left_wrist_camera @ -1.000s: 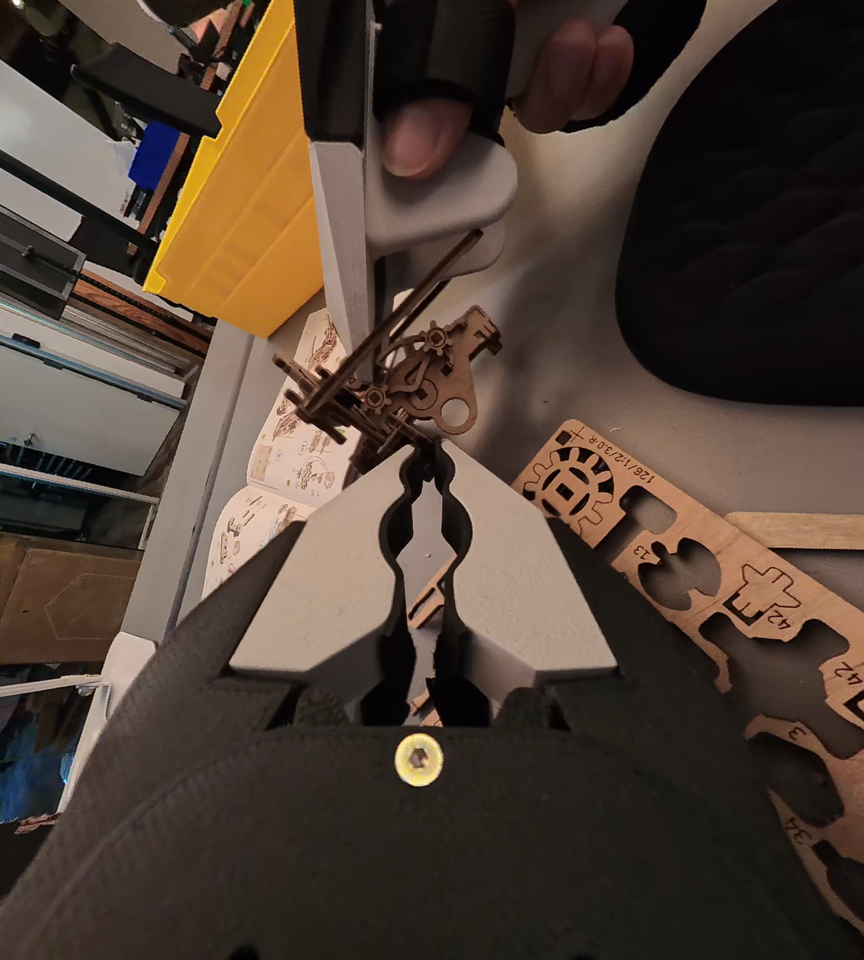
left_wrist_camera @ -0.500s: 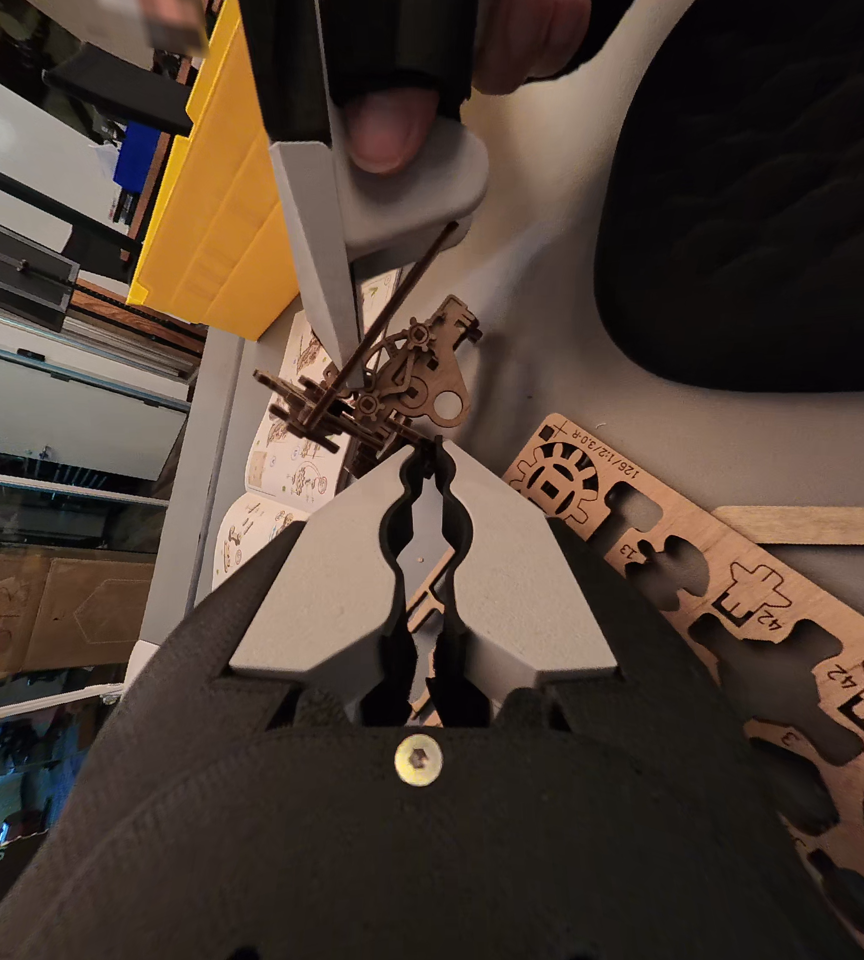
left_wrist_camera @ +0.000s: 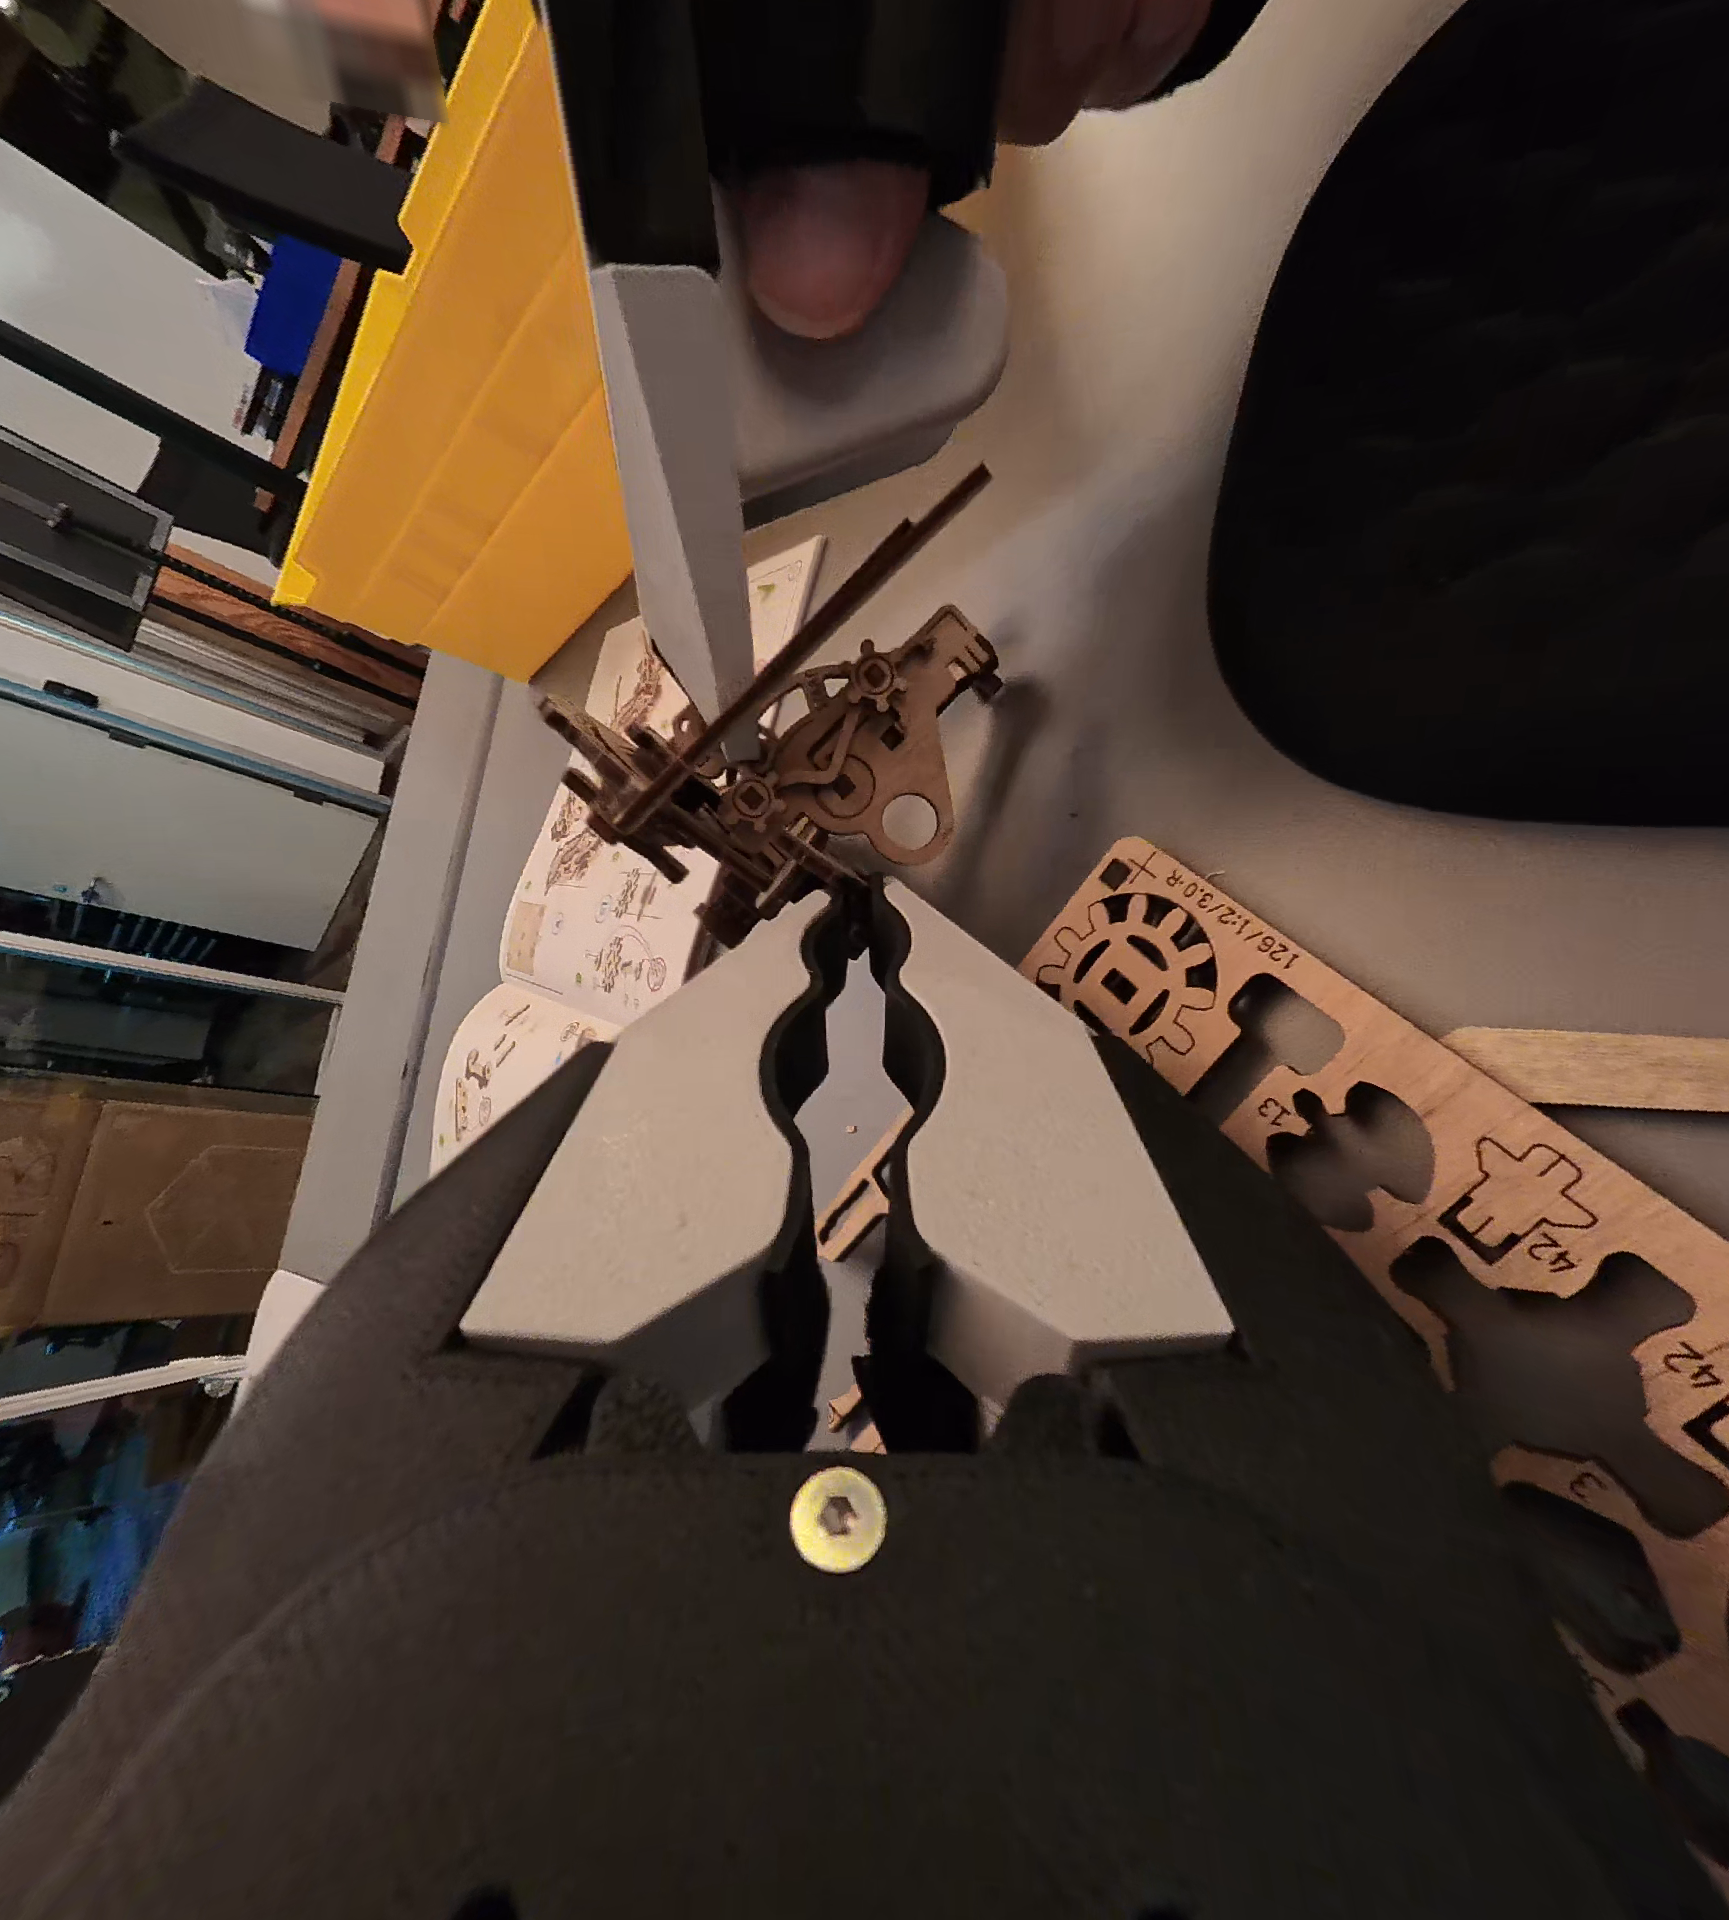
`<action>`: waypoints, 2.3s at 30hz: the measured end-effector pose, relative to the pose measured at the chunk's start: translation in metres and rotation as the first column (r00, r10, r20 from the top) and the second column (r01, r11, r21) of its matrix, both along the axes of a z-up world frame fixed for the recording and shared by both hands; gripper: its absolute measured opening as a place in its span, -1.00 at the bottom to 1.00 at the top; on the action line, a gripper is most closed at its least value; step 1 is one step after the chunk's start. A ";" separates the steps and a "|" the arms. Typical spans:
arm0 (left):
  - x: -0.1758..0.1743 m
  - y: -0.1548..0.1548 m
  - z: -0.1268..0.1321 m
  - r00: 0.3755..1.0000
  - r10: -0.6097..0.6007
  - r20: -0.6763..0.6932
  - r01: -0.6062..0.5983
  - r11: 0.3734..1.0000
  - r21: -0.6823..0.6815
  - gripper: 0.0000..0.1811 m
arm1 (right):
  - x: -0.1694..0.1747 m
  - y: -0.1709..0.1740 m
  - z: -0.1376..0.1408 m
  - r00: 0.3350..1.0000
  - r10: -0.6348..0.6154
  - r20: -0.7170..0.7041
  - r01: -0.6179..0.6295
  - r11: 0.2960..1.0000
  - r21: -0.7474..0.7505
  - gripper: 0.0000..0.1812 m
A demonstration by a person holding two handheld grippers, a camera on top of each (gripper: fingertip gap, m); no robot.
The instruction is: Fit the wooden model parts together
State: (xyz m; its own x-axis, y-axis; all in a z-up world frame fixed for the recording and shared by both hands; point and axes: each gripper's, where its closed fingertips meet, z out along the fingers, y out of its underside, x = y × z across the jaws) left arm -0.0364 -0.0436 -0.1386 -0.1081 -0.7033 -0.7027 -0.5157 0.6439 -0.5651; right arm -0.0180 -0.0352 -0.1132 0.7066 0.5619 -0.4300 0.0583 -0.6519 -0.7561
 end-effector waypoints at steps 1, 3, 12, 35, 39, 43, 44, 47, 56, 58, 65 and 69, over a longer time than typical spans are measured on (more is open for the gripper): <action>0.000 0.000 -0.001 1.000 -0.001 -0.007 0.001 1.000 -0.002 -1.00 | -0.001 -0.001 -0.001 1.000 0.001 0.014 -0.001 1.000 0.002 -0.90; -0.001 0.000 -0.001 1.000 0.005 -0.015 -0.005 1.000 -0.006 -1.00 | -0.004 -0.002 -0.001 1.000 0.000 0.027 0.000 1.000 0.006 -0.90; -0.001 0.001 -0.003 0.999 0.007 -0.036 -0.006 0.999 0.031 -1.00 | -0.015 -0.008 0.000 0.998 0.009 0.067 -0.012 0.999 0.046 -0.90; 0.000 0.006 0.001 1.000 0.008 0.008 -0.009 0.997 0.078 -1.00 | -0.014 0.001 0.001 0.960 -0.036 -0.277 0.011 0.995 -0.094 -0.86; 0.000 0.006 0.002 1.000 0.009 0.013 -0.010 0.997 0.081 -1.00 | -0.015 0.001 0.002 0.941 -0.036 -0.338 -0.005 0.993 -0.121 -0.85; 0.001 0.006 0.002 1.000 0.008 0.013 -0.009 0.996 0.085 -1.00 | -0.015 0.000 0.003 0.938 -0.029 -0.346 -0.015 0.992 -0.124 -0.87; 0.001 0.006 0.002 1.000 0.007 0.014 -0.009 0.996 0.087 -1.00 | -0.016 -0.001 0.004 0.936 -0.021 -0.350 -0.024 0.992 -0.124 -0.89; 0.001 0.007 0.004 1.000 0.012 0.025 -0.014 0.996 0.091 -1.00 | -0.015 -0.003 0.006 0.956 0.002 -0.294 -0.027 0.996 -0.083 -0.90; 0.002 0.013 -0.001 0.998 0.052 0.032 -0.053 0.998 0.039 -0.98 | -0.013 -0.003 0.002 0.986 -0.007 -0.164 -0.001 0.999 -0.045 -0.91; 0.002 0.014 0.000 0.998 0.060 0.036 -0.060 0.998 0.018 -0.98 | -0.012 -0.003 0.003 0.986 -0.010 -0.164 0.003 0.999 -0.043 -0.91; 0.002 0.016 0.001 0.995 0.091 0.043 -0.087 0.993 -0.073 -0.98 | -0.010 0.000 0.003 0.987 -0.017 -0.163 0.013 1.000 -0.026 -0.92; 0.003 0.016 0.000 0.993 0.114 0.031 -0.108 0.981 -0.159 -0.93 | -0.007 0.006 0.003 0.987 -0.031 -0.161 0.030 1.000 -0.009 -0.91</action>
